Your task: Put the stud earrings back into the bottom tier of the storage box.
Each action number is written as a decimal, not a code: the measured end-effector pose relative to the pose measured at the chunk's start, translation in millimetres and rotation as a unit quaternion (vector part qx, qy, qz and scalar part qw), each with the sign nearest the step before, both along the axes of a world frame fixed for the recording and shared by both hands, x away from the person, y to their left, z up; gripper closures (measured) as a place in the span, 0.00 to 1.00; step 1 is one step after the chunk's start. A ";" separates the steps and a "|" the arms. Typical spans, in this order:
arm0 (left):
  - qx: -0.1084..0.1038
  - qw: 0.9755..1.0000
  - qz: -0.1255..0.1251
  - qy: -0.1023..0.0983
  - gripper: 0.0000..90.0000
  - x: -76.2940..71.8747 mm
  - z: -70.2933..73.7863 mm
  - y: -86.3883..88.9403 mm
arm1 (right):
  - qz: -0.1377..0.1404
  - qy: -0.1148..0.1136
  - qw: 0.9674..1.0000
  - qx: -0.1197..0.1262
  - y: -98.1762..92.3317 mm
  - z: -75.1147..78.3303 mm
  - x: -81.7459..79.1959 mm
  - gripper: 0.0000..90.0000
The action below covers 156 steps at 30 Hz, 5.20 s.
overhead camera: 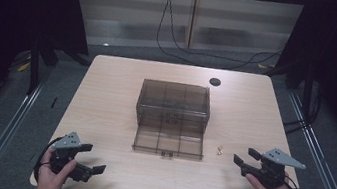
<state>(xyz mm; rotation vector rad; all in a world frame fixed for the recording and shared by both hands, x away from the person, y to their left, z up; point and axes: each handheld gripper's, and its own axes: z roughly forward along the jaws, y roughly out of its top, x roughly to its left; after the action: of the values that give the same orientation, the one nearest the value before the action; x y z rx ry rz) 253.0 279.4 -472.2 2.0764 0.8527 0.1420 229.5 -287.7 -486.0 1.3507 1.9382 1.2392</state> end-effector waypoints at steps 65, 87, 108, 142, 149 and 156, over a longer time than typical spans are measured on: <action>0.002 1.000 -0.009 0.006 0.04 1.0 -0.7 -0.4 | 0.225 0.240 0.920 -0.211 57.7 40.4 69.7 0.80; 0.004 1.000 -0.005 0.005 0.04 0.8 -0.4 0.2 | 0.272 0.311 0.856 -0.311 86.5 30.6 113.3 0.90; 0.004 1.000 -0.007 0.005 0.04 0.7 -0.1 0.1 | 0.289 0.331 0.835 -0.330 96.9 23.2 125.9 0.92; 0.002 1.000 -0.009 0.006 0.04 1.2 -0.7 0.1 | 0.320 0.314 0.829 -0.335 112.3 49.0 120.3 0.95; 0.004 1.000 -0.008 0.004 0.04 1.4 -0.7 0.0 | 0.339 0.296 0.827 -0.337 122.5 57.8 117.6 0.95; 0.002 1.000 -0.009 0.006 0.04 1.1 -0.6 0.2 | 0.344 0.288 0.823 -0.347 132.0 67.1 119.0 0.95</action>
<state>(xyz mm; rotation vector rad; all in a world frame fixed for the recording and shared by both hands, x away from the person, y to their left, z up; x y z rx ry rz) 254.2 279.6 -472.8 2.0907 0.8410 0.1230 348.4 -155.7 -419.0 0.6596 3.0539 0.2047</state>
